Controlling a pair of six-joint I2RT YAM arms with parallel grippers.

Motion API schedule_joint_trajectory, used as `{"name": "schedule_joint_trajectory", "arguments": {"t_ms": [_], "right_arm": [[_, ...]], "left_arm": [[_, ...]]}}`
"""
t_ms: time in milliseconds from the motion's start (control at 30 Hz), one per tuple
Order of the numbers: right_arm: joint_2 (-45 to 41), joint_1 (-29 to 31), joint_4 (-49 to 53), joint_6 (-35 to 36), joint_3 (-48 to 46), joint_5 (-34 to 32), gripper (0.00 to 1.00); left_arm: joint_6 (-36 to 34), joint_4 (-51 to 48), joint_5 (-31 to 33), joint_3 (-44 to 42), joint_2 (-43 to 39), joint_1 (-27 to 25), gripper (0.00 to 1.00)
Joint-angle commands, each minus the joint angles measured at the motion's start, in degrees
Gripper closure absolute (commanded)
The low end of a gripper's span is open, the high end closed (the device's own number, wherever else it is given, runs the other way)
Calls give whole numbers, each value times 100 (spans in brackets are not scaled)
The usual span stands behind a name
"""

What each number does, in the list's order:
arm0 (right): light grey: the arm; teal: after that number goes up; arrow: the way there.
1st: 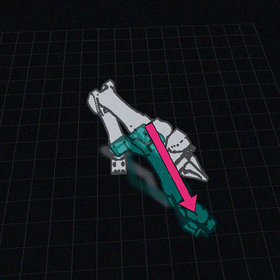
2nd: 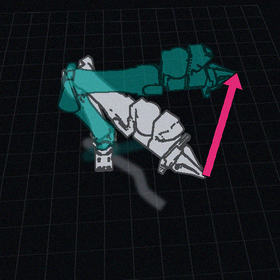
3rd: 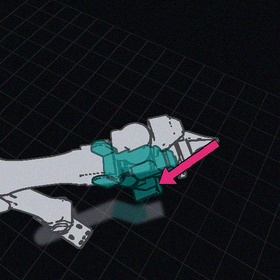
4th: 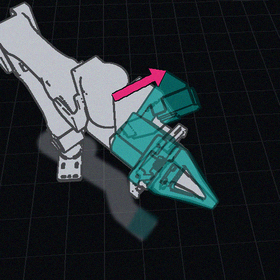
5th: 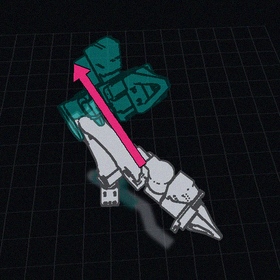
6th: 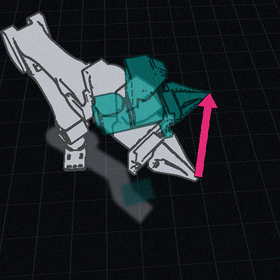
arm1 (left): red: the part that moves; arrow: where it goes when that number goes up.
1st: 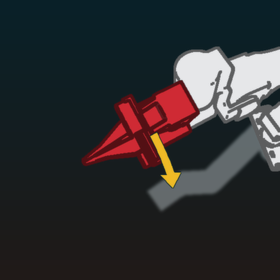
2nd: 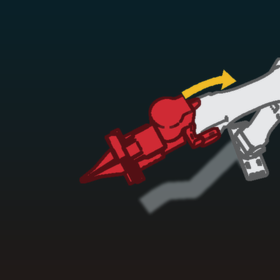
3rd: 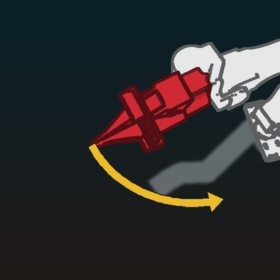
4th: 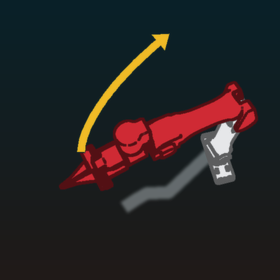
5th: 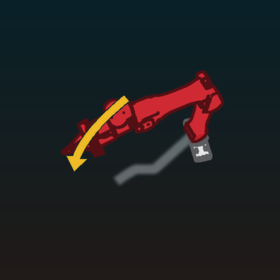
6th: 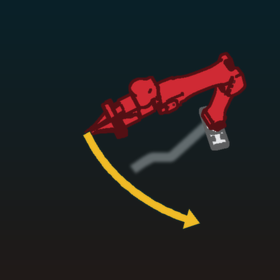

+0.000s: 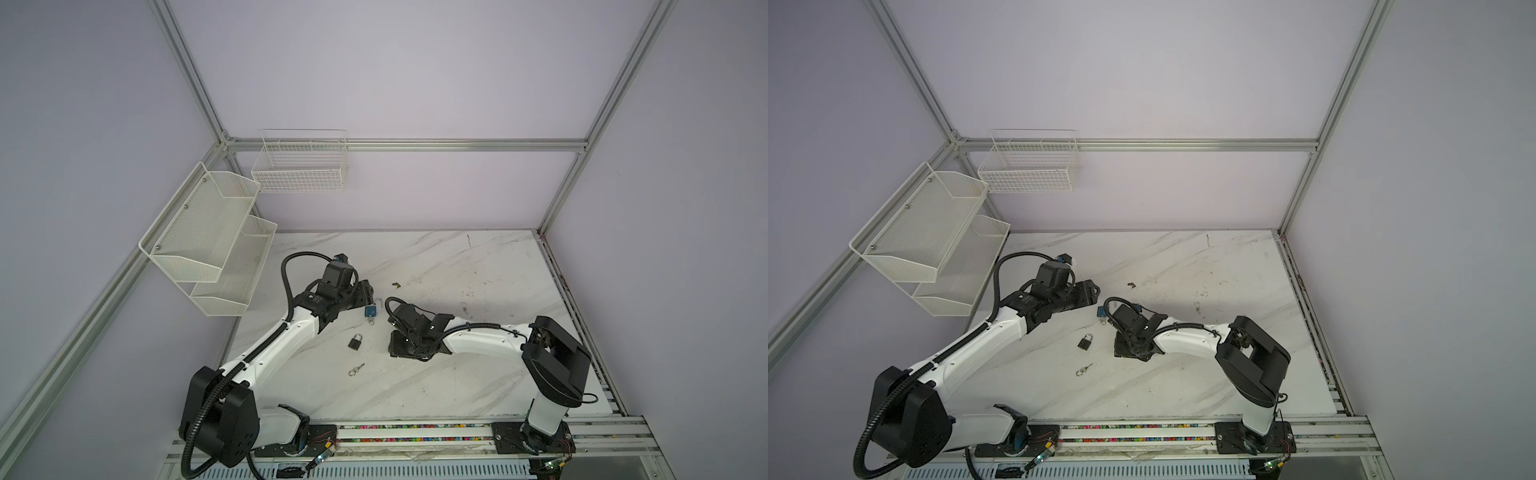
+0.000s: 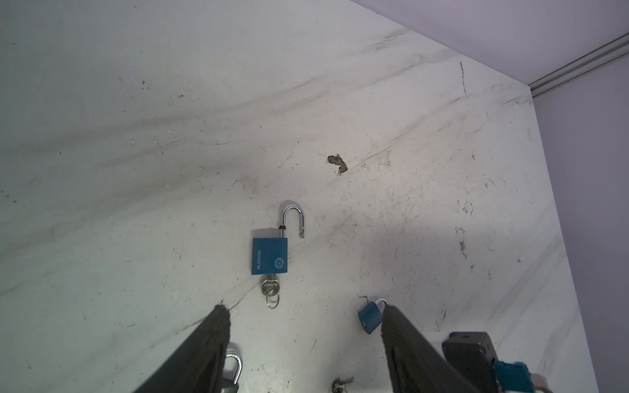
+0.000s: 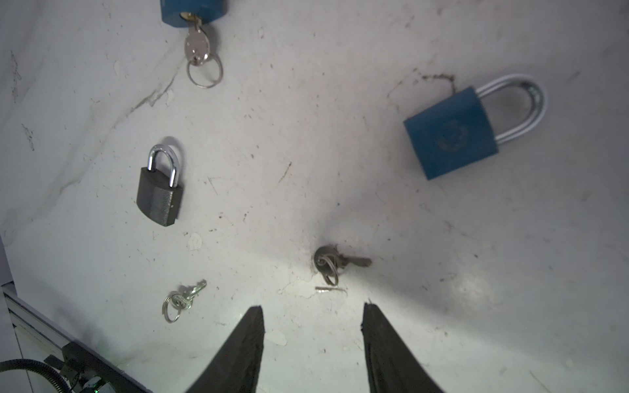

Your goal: Unlock with the key

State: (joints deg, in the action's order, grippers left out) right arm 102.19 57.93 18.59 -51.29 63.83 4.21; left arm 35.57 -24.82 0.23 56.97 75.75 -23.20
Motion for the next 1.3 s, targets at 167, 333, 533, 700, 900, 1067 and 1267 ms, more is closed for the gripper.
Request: {"name": "schedule_joint_trajectory", "arguments": {"t_ms": [167, 333, 533, 700, 900, 1067, 1267], "right_arm": [[255, 43, -136, 245, -11, -34, 54], [319, 52, -104, 380, 95, -60, 59], [389, 52, -37, 479, 142, -93, 63], [446, 56, -15, 571, 254, -95, 67], [558, 60, 71, 644, 340, -137, 70], [634, 60, 158, 672, 406, -176, 73], [670, 60, 306, 739, 504, -267, 75]], "left_arm": [[237, 315, -41, -335, -241, 70, 29], [331, 399, -49, -404, -246, 104, 30], [393, 456, -66, -432, -253, 140, 29], [424, 487, -92, -468, -253, 169, 29], [481, 548, -111, -537, -279, 197, 29], [495, 588, -162, -564, -269, 241, 29], [557, 635, -199, -606, -262, 263, 29]]}}
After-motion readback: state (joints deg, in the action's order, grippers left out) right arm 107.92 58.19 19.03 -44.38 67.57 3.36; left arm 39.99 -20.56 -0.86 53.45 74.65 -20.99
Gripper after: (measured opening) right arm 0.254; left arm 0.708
